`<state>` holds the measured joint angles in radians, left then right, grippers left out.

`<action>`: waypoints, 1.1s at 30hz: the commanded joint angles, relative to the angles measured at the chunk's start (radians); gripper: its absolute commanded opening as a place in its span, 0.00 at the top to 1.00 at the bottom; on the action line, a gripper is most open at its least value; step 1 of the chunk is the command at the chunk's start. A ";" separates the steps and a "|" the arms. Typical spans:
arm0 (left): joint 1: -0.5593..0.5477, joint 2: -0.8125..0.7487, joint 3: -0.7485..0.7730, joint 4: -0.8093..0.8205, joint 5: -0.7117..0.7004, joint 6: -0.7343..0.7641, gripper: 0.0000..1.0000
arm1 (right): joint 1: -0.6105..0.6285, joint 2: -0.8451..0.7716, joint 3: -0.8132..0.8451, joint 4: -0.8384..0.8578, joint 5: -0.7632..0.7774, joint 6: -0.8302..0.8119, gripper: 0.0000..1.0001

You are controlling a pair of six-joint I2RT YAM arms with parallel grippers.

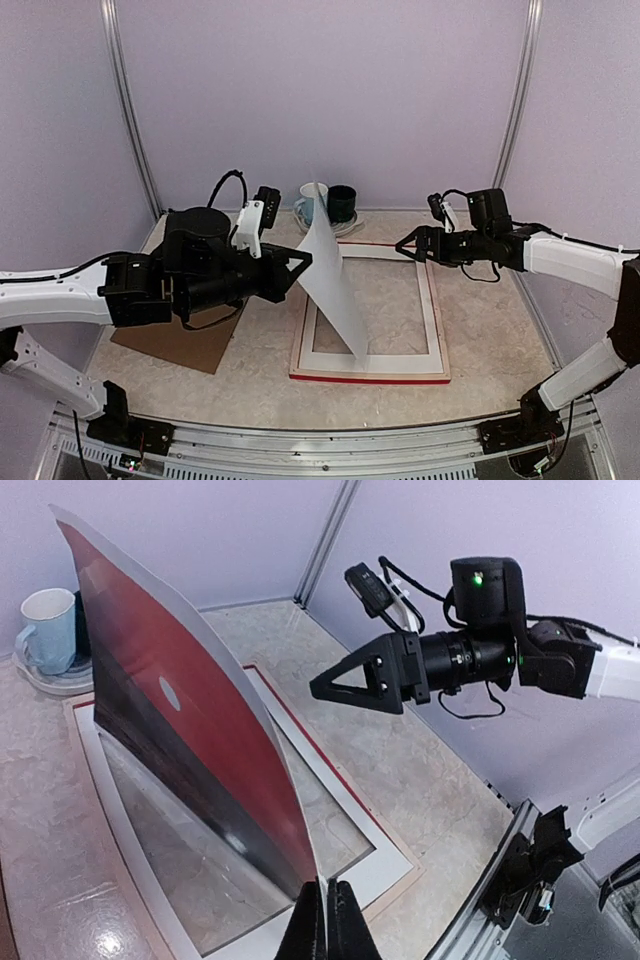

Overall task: Put the photo into the frame
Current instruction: Turn over the photo.

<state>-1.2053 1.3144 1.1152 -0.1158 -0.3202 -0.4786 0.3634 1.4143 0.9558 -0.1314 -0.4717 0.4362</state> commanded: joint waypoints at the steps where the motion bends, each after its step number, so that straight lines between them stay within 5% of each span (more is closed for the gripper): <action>1: 0.056 -0.137 -0.174 0.191 0.039 -0.139 1.00 | -0.012 -0.027 -0.013 0.006 -0.014 -0.001 0.01; 16: -0.041 -0.314 -0.481 0.032 -0.191 -0.582 1.00 | 0.020 0.077 -0.060 0.158 -0.165 0.114 0.01; 33: -0.026 -0.407 -0.518 -0.120 -0.393 -0.654 0.99 | 0.151 0.245 -0.075 0.301 -0.195 0.226 0.01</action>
<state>-1.2442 0.9073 0.6117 -0.1963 -0.6727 -1.1206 0.4965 1.6356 0.8982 0.1219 -0.6563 0.6365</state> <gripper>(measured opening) 0.008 0.992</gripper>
